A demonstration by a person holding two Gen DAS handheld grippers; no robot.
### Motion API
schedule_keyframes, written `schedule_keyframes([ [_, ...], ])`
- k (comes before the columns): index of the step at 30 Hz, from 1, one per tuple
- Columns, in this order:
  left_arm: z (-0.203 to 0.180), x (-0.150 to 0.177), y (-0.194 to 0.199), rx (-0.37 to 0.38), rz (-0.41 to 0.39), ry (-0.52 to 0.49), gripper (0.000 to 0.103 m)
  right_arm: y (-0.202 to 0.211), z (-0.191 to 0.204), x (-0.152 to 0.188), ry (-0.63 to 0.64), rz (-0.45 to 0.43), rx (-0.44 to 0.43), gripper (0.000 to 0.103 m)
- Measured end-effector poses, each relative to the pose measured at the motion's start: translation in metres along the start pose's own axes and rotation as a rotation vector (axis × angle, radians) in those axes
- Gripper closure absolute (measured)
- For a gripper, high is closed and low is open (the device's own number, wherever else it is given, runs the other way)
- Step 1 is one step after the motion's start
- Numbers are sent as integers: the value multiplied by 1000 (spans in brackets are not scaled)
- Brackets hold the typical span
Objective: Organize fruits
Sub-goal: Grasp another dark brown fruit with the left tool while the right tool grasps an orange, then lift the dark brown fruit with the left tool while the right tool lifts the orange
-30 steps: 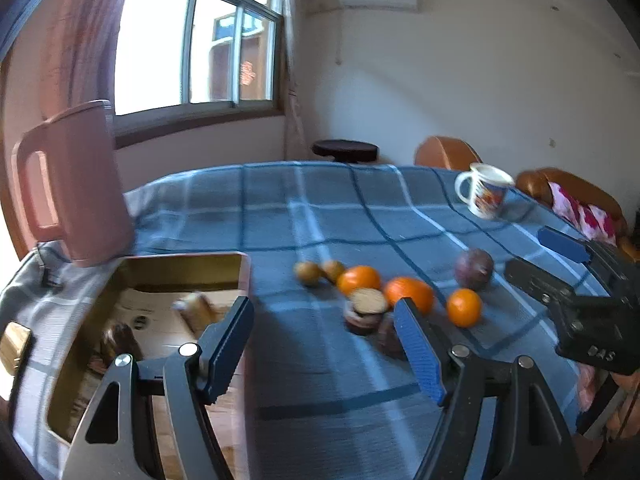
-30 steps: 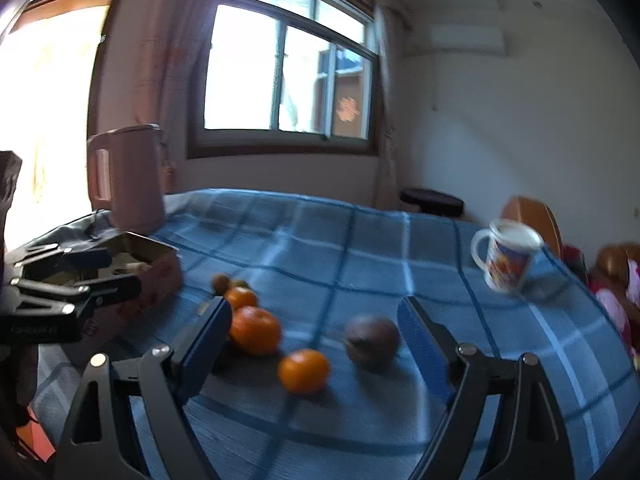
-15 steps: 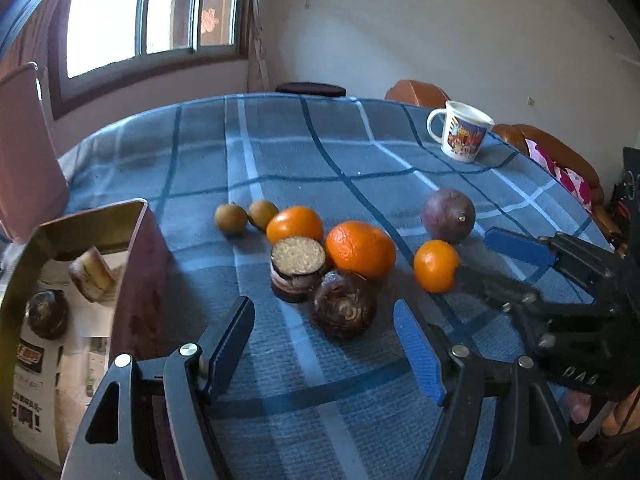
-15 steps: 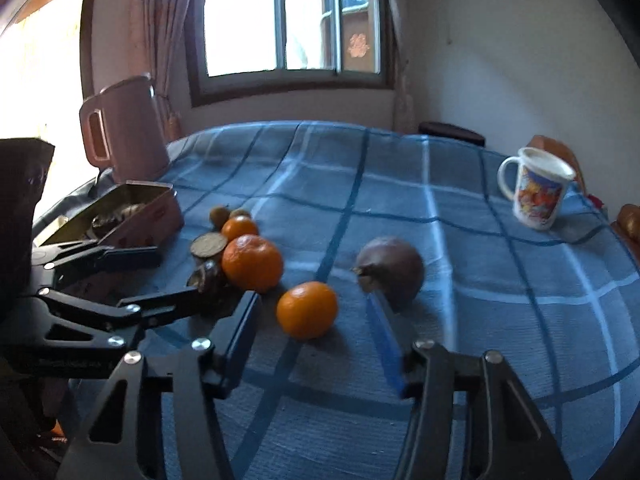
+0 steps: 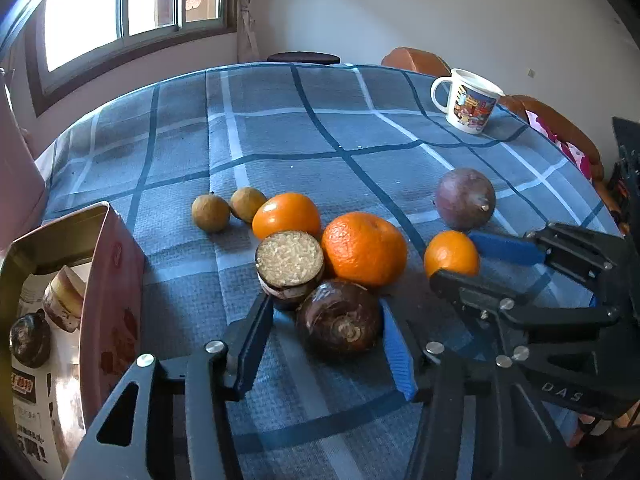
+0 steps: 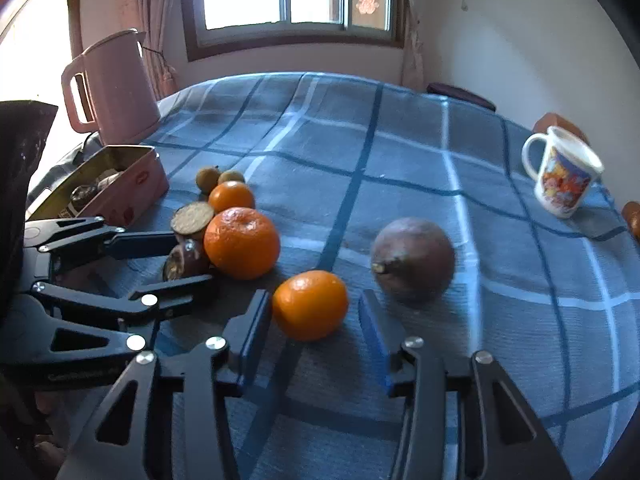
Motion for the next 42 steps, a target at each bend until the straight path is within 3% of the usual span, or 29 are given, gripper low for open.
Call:
schedule_keyframes([
  [2,-1,1,0,4,1,-5,51,-6,1,2,1,30,-17,59],
  [5,-6,1,0,24,3,-23,62,-5,3,3,11,30,-15,60],
  [18,-4,-1,13,53,-63,-10,62,11,9,-4,38,-64,7,60],
  [42,-7,-7,49,-13,-255,-29,62,42,13,-10,61,-224,26,60],
])
Point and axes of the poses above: each gripper's, at about its wrist camera, not at the fingertips, and y roughly against the way its jaws point, z to its left, x to its underside, the point moved 7 cm from there along -y, roughly the way its jaws point, and after that the axes turned 4 degrees about x, right-handed, at the moved point
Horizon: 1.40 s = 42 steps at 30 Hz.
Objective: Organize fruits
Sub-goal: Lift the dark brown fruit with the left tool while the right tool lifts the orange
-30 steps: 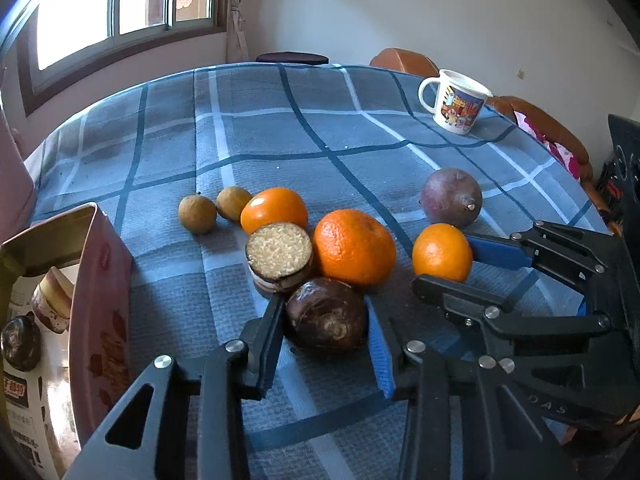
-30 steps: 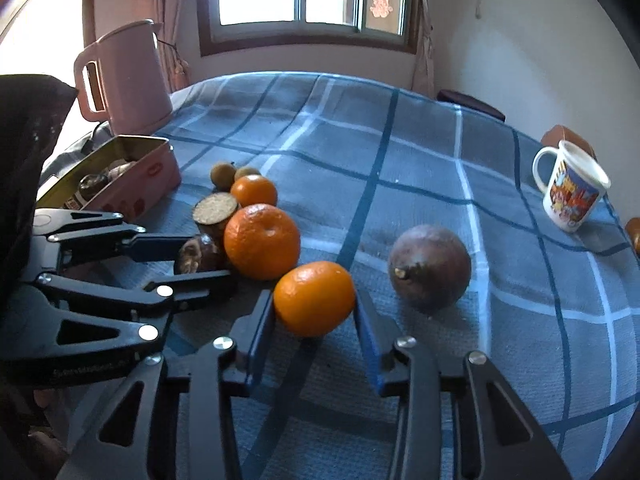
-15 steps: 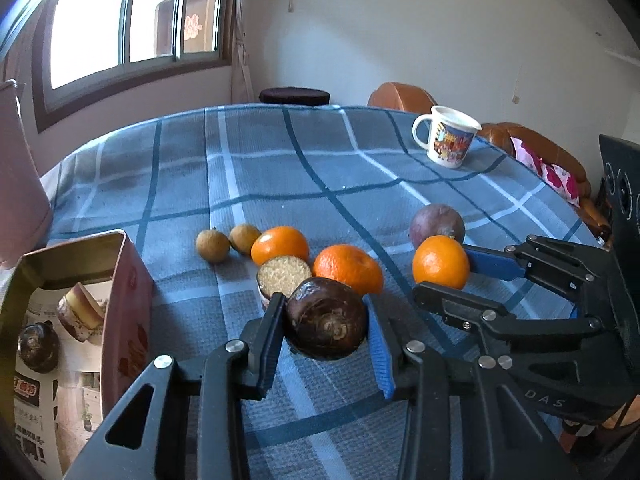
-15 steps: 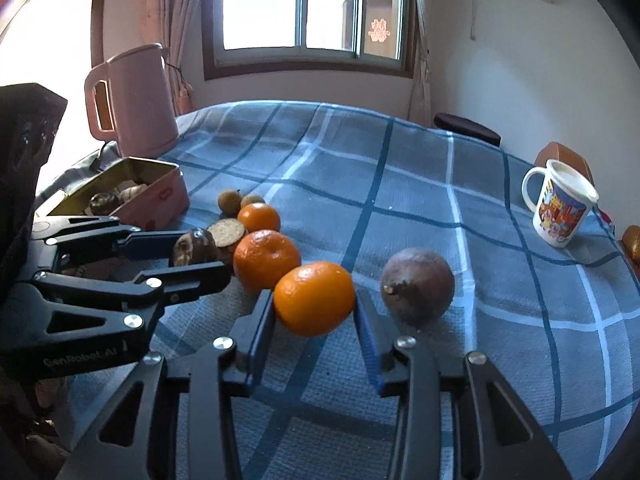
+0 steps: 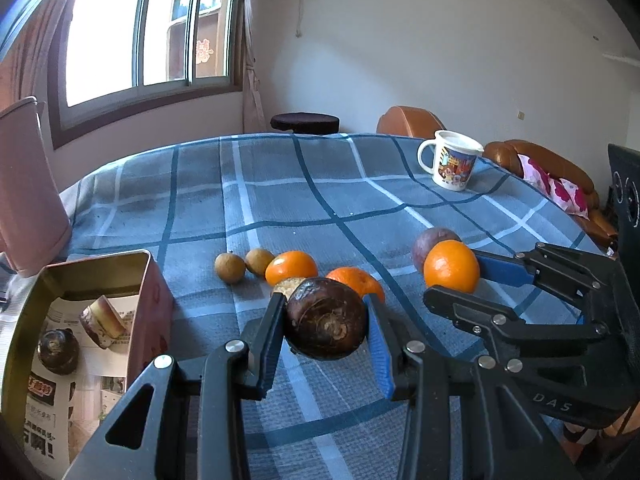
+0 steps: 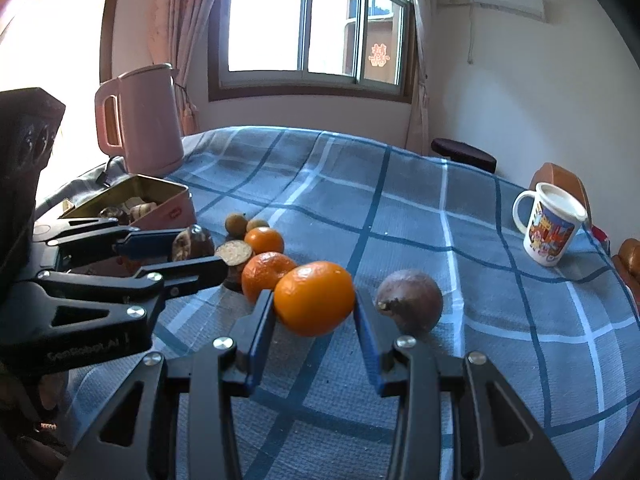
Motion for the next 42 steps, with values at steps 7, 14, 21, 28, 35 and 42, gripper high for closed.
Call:
schedule_keyframes([
  [7,0,-2,6,-18,-36,-5,62,6,-1,-2,-3,-34,5,60],
  [14,0,-4,13,-40,-70,-7,62,12,-2,-4,-4,-67,13,60],
  [21,1,-5,18,-55,-99,-4,62,18,-3,-6,-2,-100,16,60],
  [28,0,-7,24,-67,-128,-3,62,24,-3,-7,-1,-133,17,60],
  [35,-4,-7,27,-78,-150,-16,62,29,-1,-8,11,-155,27,60],
  [42,-7,-8,31,-88,-174,-24,62,33,-1,-8,16,-178,34,60],
])
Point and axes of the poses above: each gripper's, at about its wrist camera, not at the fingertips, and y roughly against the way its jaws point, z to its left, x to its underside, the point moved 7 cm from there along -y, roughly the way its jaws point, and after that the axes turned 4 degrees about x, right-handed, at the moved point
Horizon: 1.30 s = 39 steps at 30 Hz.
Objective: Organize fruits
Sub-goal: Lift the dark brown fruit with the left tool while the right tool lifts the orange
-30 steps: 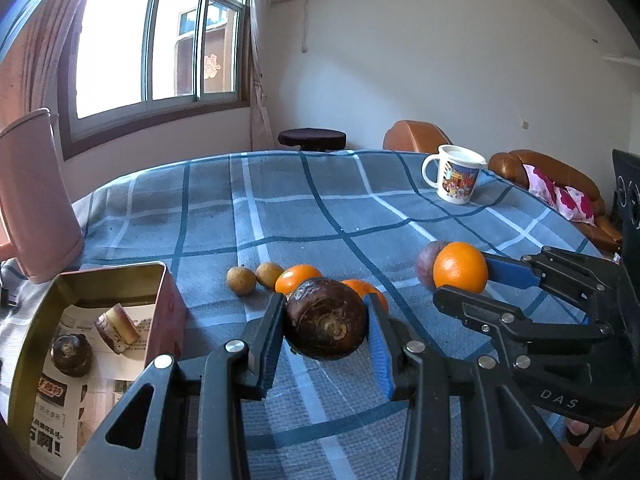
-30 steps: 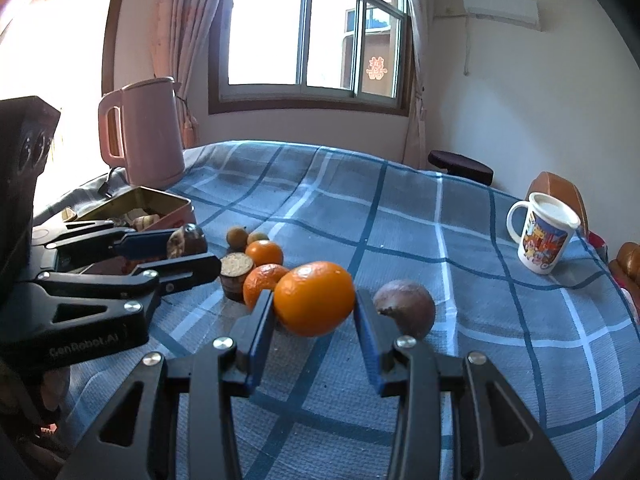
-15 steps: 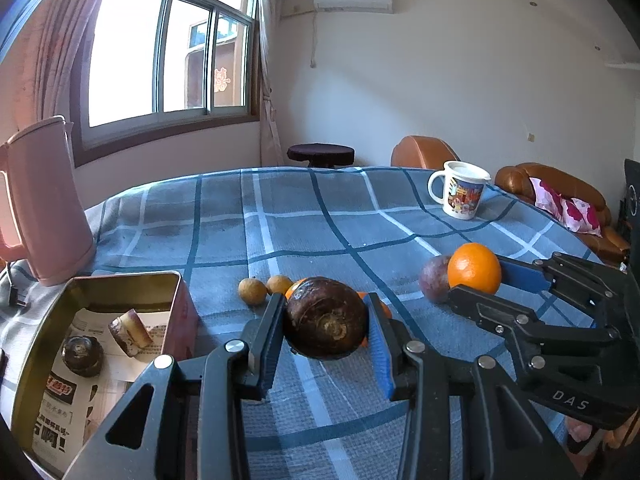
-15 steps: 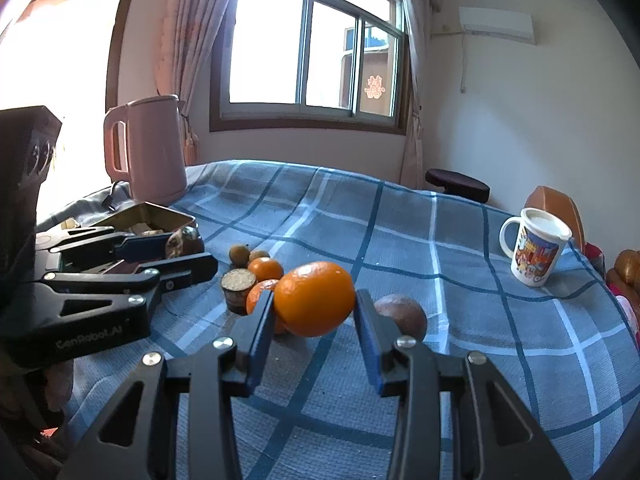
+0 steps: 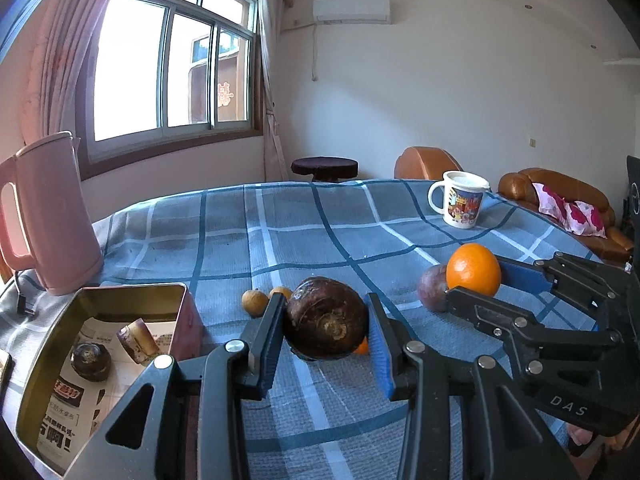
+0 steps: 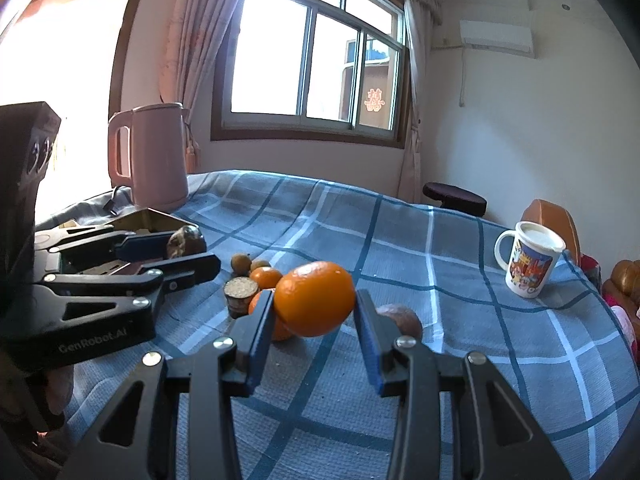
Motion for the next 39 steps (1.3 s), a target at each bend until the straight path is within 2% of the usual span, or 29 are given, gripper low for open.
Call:
schedule_keyframes([
  [39,-12,-4,19,-41,-95,-52,62,23,-3,-6,4,-124,22,60],
])
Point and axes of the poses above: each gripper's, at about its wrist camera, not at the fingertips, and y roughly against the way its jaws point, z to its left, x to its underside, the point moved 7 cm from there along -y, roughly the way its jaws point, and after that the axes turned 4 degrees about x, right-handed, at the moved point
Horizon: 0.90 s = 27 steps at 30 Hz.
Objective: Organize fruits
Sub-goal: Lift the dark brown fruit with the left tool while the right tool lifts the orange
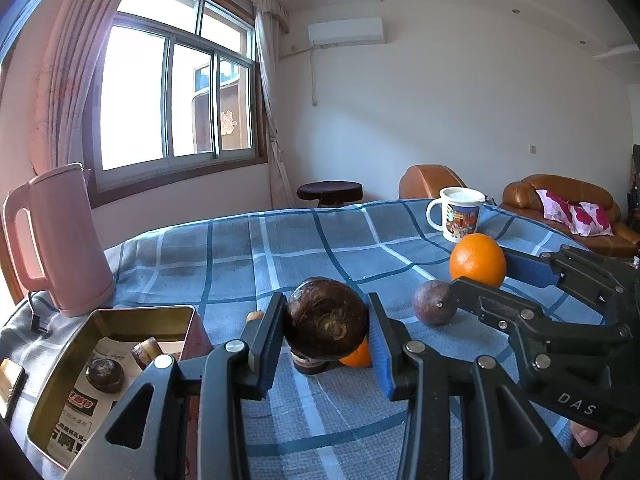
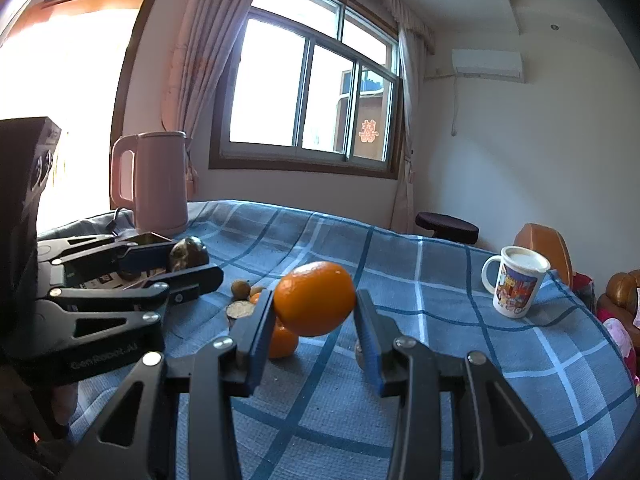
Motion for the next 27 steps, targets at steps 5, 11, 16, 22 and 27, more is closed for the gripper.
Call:
schedule_keyframes([
  [5,-1,-1,3,-6,-18,-6,62,3,-1,-1,-5,-14,2,60],
  [11,-5,-2,5,-11,-31,-26,62,5,-3,-2,-11,-30,2,60],
  [16,-8,-3,7,-16,-49,-39,62,9,-3,-4,-7,-50,6,60],
  [22,-11,-4,10,-18,-66,-53,62,11,-2,-4,0,-62,8,60],
  [27,-13,-6,12,-24,-83,-63,62,15,-3,-5,-1,-82,11,60],
])
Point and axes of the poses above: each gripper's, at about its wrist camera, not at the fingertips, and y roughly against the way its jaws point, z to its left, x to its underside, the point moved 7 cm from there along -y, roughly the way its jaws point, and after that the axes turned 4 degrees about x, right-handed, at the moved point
